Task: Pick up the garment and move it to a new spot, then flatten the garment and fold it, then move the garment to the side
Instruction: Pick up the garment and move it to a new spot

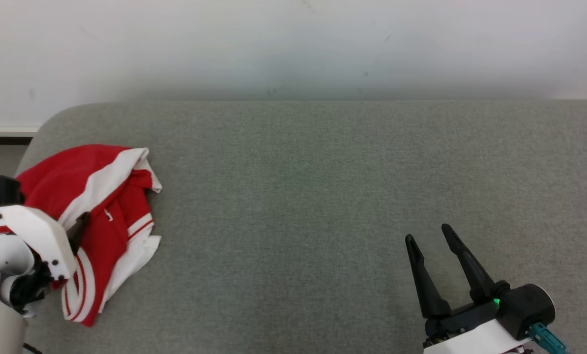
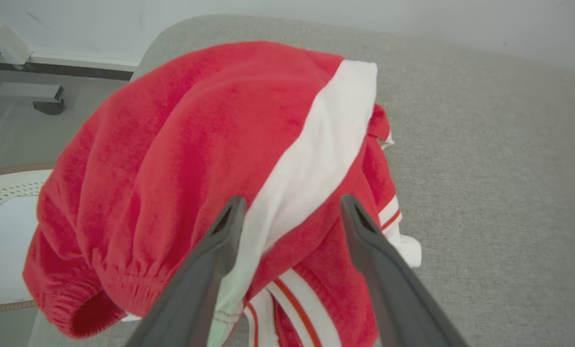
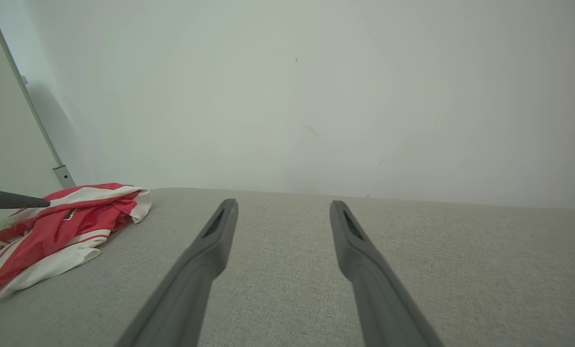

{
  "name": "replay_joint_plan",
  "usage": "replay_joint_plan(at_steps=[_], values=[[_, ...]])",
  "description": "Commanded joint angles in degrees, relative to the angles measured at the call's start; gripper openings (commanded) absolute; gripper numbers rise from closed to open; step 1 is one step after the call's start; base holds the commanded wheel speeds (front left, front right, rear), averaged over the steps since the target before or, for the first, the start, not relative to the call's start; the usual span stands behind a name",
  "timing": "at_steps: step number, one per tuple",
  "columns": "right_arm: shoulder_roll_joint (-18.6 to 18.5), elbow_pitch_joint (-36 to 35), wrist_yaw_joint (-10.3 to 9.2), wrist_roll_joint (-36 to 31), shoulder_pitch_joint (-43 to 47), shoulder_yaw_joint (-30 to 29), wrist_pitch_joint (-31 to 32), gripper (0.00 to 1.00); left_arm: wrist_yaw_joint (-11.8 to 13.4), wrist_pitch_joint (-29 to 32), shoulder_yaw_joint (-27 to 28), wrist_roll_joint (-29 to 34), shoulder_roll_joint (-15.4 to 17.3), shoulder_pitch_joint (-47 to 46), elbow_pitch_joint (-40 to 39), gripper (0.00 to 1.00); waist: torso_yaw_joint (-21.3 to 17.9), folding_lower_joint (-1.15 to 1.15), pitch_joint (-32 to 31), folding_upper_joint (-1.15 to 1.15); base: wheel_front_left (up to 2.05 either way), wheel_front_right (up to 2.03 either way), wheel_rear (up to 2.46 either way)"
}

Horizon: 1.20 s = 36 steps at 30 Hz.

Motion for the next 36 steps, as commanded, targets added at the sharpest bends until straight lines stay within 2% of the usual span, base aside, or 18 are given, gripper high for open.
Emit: replay_joint_plan(at_steps=[1,5,10,11,12,14,15,16,28,36], values=[[-0.2,0.1,-0.10,-0.1,-1.1,0.0,-0.2,1.00,0.1,1.1,-0.3,-0.5,1.6,-1.0,2.4,1.00,-1.9,0.00,1.6,0.00,0.00,0.00,0.00],[-0.1,0.3,-0.10,0.3,-1.5,0.0,-0.2,1.00,0.1,3.3,-1.1,0.3,3.6,-2.3,7.2,1.00,-3.4,0.00,2.2,0.00,0.00,0.00,0.00],[-0.1,0.5,-0.10,0.5,-1.5,-0.3,-0.2,1.00,0.1,4.1,-1.5,-0.5,4.2,-3.5,11.3,1.00,-3.9,0.00,2.3,0.00,0.00,0.00,0.00],[-0.1,0.5,-0.10,0.6,-1.5,-0.3,-0.2,1.00,0.1,4.0,-1.5,-0.8,4.2,-3.8,11.9,0.82,-3.9,0.00,2.2,0.00,0.00,0.00,0.00],[-0.2,0.6,-0.10,0.6,-1.4,-0.2,-0.2,1.00,0.1,3.9,-1.6,-1.0,4.1,-4.0,12.5,0.46,-3.9,0.00,2.1,0.00,0.00,0.00,0.00],[-0.2,0.6,-0.10,0.7,-1.5,-0.2,-0.2,1.00,0.1,3.6,-1.8,-1.3,4.1,-4.4,13.4,0.09,-3.9,0.00,1.9,0.00,0.00,0.00,0.00],[-0.2,0.6,-0.10,0.7,-1.5,-0.2,-0.2,1.00,0.1,3.6,-1.8,-1.3,4.1,-4.4,13.4,0.09,-3.9,0.00,1.9,0.00,0.00,0.00,0.00],[-0.1,0.6,-0.10,0.7,-1.6,-0.1,-0.2,1.00,0.1,3.4,-1.9,-1.5,4.1,-4.5,13.7,0.00,-3.9,0.00,1.8,0.00,0.00,0.00,0.00],[-0.1,1.2,-0.10,0.9,0.2,-0.5,-0.2,1.00,0.1,-0.6,-4.8,-3.5,5.0,-5.3,13.8,0.00,-2.6,0.00,-1.7,0.00,0.00,0.00,0.00],[-0.1,1.7,-0.10,1.7,1.8,-0.7,-0.2,1.00,0.1,-3.3,-8.7,-3.8,6.3,-7.2,8.9,0.00,-1.5,0.00,-5.9,0.00,0.00,0.00,0.00]])
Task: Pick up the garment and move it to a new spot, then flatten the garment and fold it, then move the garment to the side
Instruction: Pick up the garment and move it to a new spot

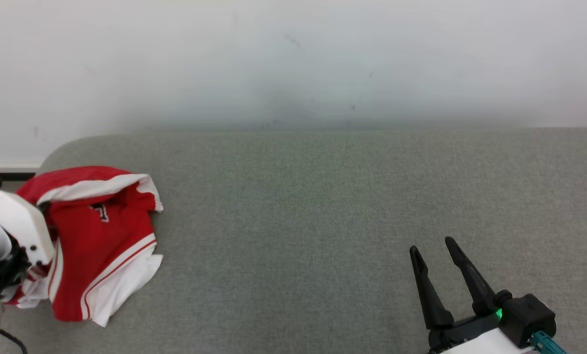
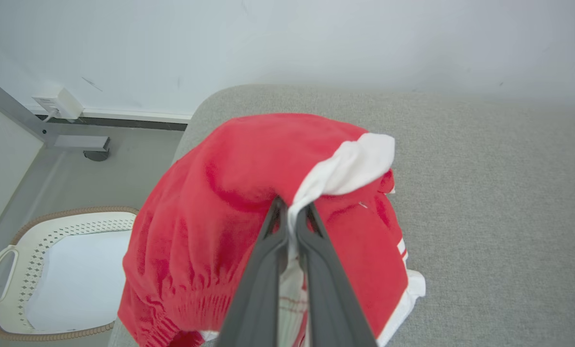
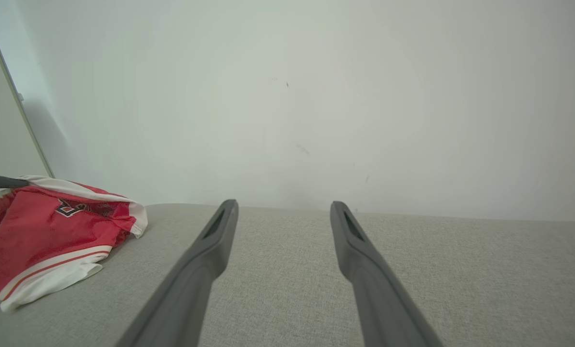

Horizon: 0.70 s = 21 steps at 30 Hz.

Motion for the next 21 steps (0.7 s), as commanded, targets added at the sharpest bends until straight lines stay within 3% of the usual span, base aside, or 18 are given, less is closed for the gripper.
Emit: replay_joint_plan(at_steps=[1,12,21], values=[[-0.1,0.2,-0.10,0.6,1.1,-0.2,-0.2,1.00,0.1,-0.8,-0.6,-0.7,0.6,-1.0,-1.3,0.00,0.4,0.00,-1.4,0.00,0.00,0.00,0.00],[-0.1,0.0,-0.10,1.0,2.2,-0.5,-0.2,1.00,0.1,-2.5,-6.8,-3.2,1.7,-4.1,-13.2,0.00,-0.4,0.00,-4.3,0.00,0.00,0.00,0.00],[-0.1,-0.1,-0.10,0.9,2.7,-0.5,-0.2,1.00,0.1,-3.4,-8.9,-4.8,-0.9,-7.2,-24.2,0.00,-3.4,0.00,-5.8,0.00,0.00,0.00,0.00]])
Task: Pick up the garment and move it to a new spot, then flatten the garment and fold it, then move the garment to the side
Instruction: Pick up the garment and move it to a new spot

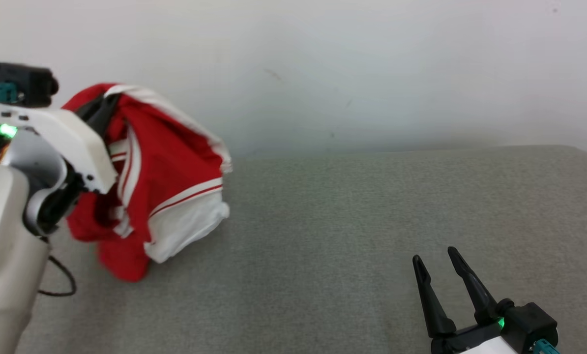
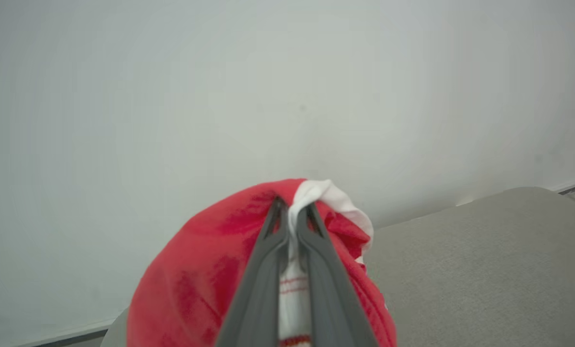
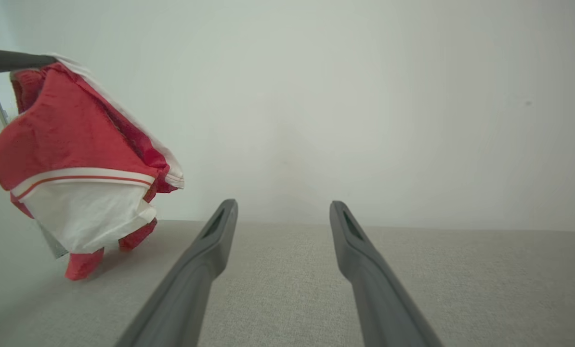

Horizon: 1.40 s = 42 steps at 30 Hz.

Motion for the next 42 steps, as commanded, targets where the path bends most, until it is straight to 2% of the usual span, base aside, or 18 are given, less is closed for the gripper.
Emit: replay_joint_plan(at_steps=[1,8,11,18,23,28,34,37,38,39,40,41,42], values=[[-0.1,-0.1,-0.10,0.3,0.8,-0.1,-0.2,1.00,0.2,-0.6,-0.2,-0.9,-0.8,-0.8,-2.1,0.00,-1.4,0.01,-0.5,0.00,0.00,0.00,0.00],[-0.1,-0.4,-0.10,-0.6,0.8,-0.9,-0.2,1.00,1.0,-0.5,-1.5,-1.6,-4.5,-1.5,-11.8,0.00,-6.1,0.01,-0.8,0.00,0.00,0.00,0.00],[-0.1,-0.4,-0.10,-0.9,1.1,-1.7,-0.2,1.00,1.6,-0.5,-2.5,-2.4,-7.2,-0.8,-14.9,0.00,-7.7,0.01,-0.5,0.00,0.00,0.00,0.00],[-0.4,-0.5,-0.10,-1.6,0.0,-1.7,-0.2,1.00,2.9,-4.7,-4.9,-3.6,-13.6,3.7,-16.1,0.00,-11.5,0.01,0.7,0.00,0.00,0.00,0.00],[-0.7,-0.4,-0.10,-1.4,-0.7,-0.9,-0.2,1.00,3.4,-10.8,-8.2,0.3,-14.8,10.0,-11.7,0.00,-14.0,0.01,2.1,0.00,0.00,0.00,0.00],[-0.9,-0.1,-0.10,-1.2,-1.0,-0.8,-0.2,1.00,4.5,-18.4,-10.6,2.9,-16.9,15.8,-2.6,0.00,-15.0,0.01,3.2,0.00,0.00,0.00,0.00],[-1.2,0.3,-0.10,-1.3,-1.3,0.0,-0.2,1.00,3.4,-24.8,-13.2,4.4,-19.9,17.2,9.0,0.00,-14.2,0.01,3.7,0.00,0.00,0.00,0.00],[-1.4,0.6,-0.10,-1.2,-1.2,0.2,-0.2,1.00,2.9,-26.1,-13.8,4.5,-20.7,16.3,11.7,0.00,-13.4,0.01,3.6,0.00,0.00,0.00,0.00],[-1.5,0.7,-0.10,-1.2,-1.1,0.4,-0.2,1.00,2.7,-26.7,-14.0,4.7,-21.0,15.7,12.7,0.17,-12.9,0.01,3.5,0.00,0.00,0.00,0.00],[-1.6,0.8,-0.10,-1.2,-1.0,0.5,-0.2,1.00,2.6,-27.3,-14.0,4.9,-21.3,15.2,13.5,0.48,-12.5,0.01,3.4,0.00,0.00,0.00,0.00],[-1.6,0.8,-0.10,-1.2,-0.9,0.4,-0.2,1.00,2.5,-27.8,-14.1,5.0,-21.6,14.8,14.1,0.89,-12.1,0.01,3.2,0.00,0.00,0.00,0.00],[-1.6,0.7,-0.10,-1.1,-0.8,0.4,-0.2,1.00,2.3,-28.3,-14.1,5.0,-21.8,14.5,14.7,1.00,-11.6,0.01,3.1,0.00,0.00,0.00,0.00],[-1.6,0.8,-0.10,-1.1,-0.6,0.4,-0.2,1.00,2.2,-28.7,-14.1,5.1,-21.9,14.1,15.1,1.00,-11.1,0.01,2.9,0.00,0.00,0.00,0.00]])
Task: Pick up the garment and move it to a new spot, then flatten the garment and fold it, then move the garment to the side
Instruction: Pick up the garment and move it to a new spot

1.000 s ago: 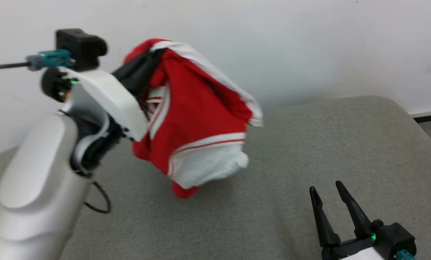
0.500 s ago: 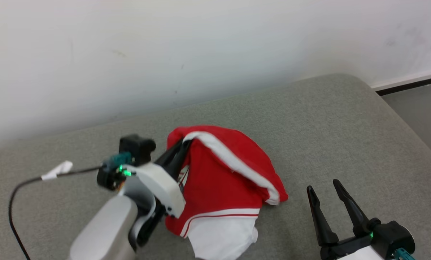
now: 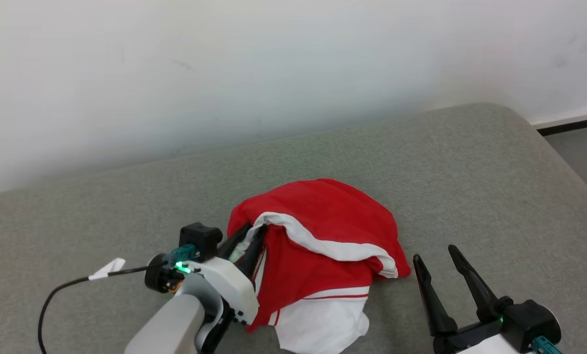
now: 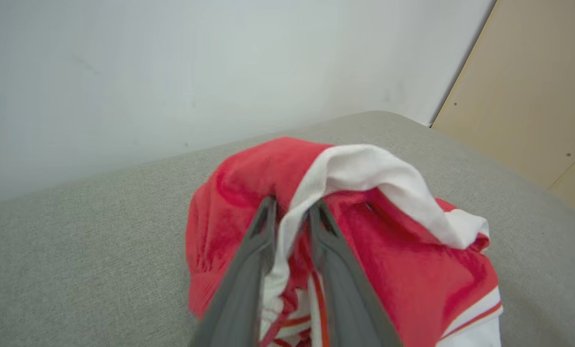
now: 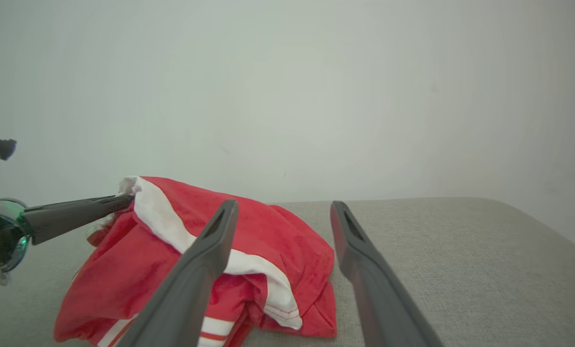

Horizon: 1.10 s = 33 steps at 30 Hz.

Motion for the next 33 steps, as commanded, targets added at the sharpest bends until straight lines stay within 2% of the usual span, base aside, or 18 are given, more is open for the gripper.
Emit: replay_joint_plan(at_steps=[1,6,12,15,19,22,25,27,33], values=[[-0.4,0.0,-0.10,0.2,0.4,0.0,-0.2,1.00,-0.2,-0.7,0.2,0.5,0.0,-0.7,0.3,1.00,1.0,0.00,-0.5,0.00,0.00,0.00,0.00],[-0.4,-0.2,-0.10,0.2,1.1,-0.6,-0.2,1.00,-0.2,-2.0,1.5,0.4,0.6,-1.6,-1.0,1.00,3.1,0.00,-1.4,0.00,0.00,0.00,0.00],[-0.7,-0.7,-0.10,0.2,2.1,-1.7,-0.2,1.00,1.6,-2.4,4.5,1.4,3.4,1.0,-7.8,1.00,5.2,0.00,-2.0,0.00,0.00,0.00,0.00],[-0.7,-1.2,-0.10,0.1,2.3,-2.2,-0.2,1.00,3.0,-2.4,7.4,2.8,5.3,4.3,-14.6,1.00,5.9,0.00,-2.0,0.00,0.00,0.00,0.00],[-0.6,-2.4,-0.10,-0.3,2.4,-2.7,-0.2,1.00,6.0,-2.4,12.9,4.6,8.0,12.2,-24.2,1.00,5.7,0.00,-1.8,0.00,0.00,0.00,0.00],[-0.6,-3.6,-0.10,-0.7,3.2,-3.4,-0.2,1.00,8.4,-2.4,17.7,6.2,8.8,19.1,-30.9,1.00,5.4,0.00,-1.6,0.00,0.00,0.00,0.00],[-0.8,-4.9,-0.10,-1.7,3.7,-4.5,-0.2,1.00,9.9,-2.4,21.9,7.5,7.7,25.5,-36.0,1.00,5.3,0.00,-1.3,0.00,0.00,0.00,0.00],[-0.7,-6.3,-0.10,-2.3,4.6,-6.0,-0.2,1.00,10.0,-2.4,23.8,8.7,6.0,29.2,-38.4,1.00,5.6,0.00,-1.2,0.00,0.00,0.00,0.00],[-0.4,-9.0,-0.10,-2.3,6.1,-7.8,-0.2,1.00,7.6,-2.4,27.7,11.8,0.2,35.4,-40.3,1.00,6.0,0.00,-0.6,0.00,0.00,0.00,0.00]])
